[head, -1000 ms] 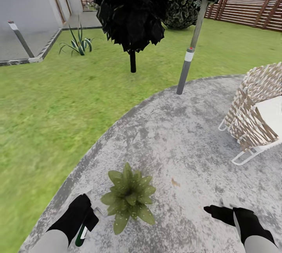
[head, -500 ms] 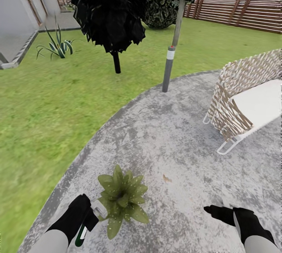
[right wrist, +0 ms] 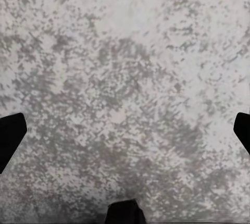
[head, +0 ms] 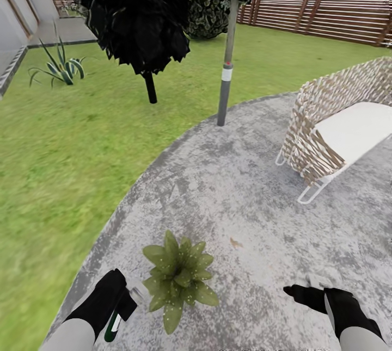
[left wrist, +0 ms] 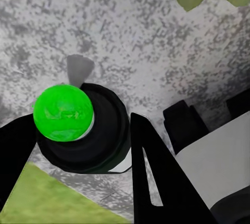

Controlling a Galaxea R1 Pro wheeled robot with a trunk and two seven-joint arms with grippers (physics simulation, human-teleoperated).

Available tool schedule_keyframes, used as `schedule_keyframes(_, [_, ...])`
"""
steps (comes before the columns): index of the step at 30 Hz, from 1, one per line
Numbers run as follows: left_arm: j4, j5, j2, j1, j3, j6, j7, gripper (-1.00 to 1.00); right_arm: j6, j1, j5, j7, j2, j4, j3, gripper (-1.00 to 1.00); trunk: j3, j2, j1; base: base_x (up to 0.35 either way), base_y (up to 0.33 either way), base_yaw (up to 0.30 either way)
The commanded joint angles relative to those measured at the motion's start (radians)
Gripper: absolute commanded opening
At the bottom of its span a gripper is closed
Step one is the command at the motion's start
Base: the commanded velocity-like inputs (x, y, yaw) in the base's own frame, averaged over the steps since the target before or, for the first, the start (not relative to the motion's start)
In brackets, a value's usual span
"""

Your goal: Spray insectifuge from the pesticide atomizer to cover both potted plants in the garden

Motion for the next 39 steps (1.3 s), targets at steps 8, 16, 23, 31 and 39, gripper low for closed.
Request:
schedule_keyframes(8, [-0.002,-0.010,-0.001,0.000,0.005,0.000,-0.010,-1.00,0.003,-0.001,0.010,0.010,0.001,-0.002,-0.007,1.00,-0.001,0.000,0.000,0.000,0.292,-0.039])
schedule_keyframes(16, [-0.001,-0.010,-0.001,0.000,0.005,0.000,-0.010,-1.00,0.003,-0.001,0.010,0.010,0.001,-0.003,-0.007,1.00,-0.001,0.000,0.000,0.000,0.048,-0.101])
schedule_keyframes(23, [-0.003,-0.014,-0.003,0.000,-0.002,0.000,-0.008,-1.00,0.003,-0.001,0.010,0.010,0.001,-0.003,-0.007,1.00,-0.001,0.000,0.000,0.000,0.000,-0.292])
schedule_keyframes(31, [-0.029,-0.014,-0.006,-0.001,-0.002,0.003,0.001,-1.00,0.003,-0.001,0.010,0.008,0.001,-0.002,-0.007,1.00,-0.001,0.000,0.000,0.000,0.042,-0.300])
schedule_keyframes(39, [-0.033,-0.013,-0.007,0.000,-0.003,0.002,0.003,-1.00,0.003,-0.001,0.010,0.009,0.001,-0.002,-0.007,1.00,-0.001,0.000,0.000,0.000,0.291,-0.247])
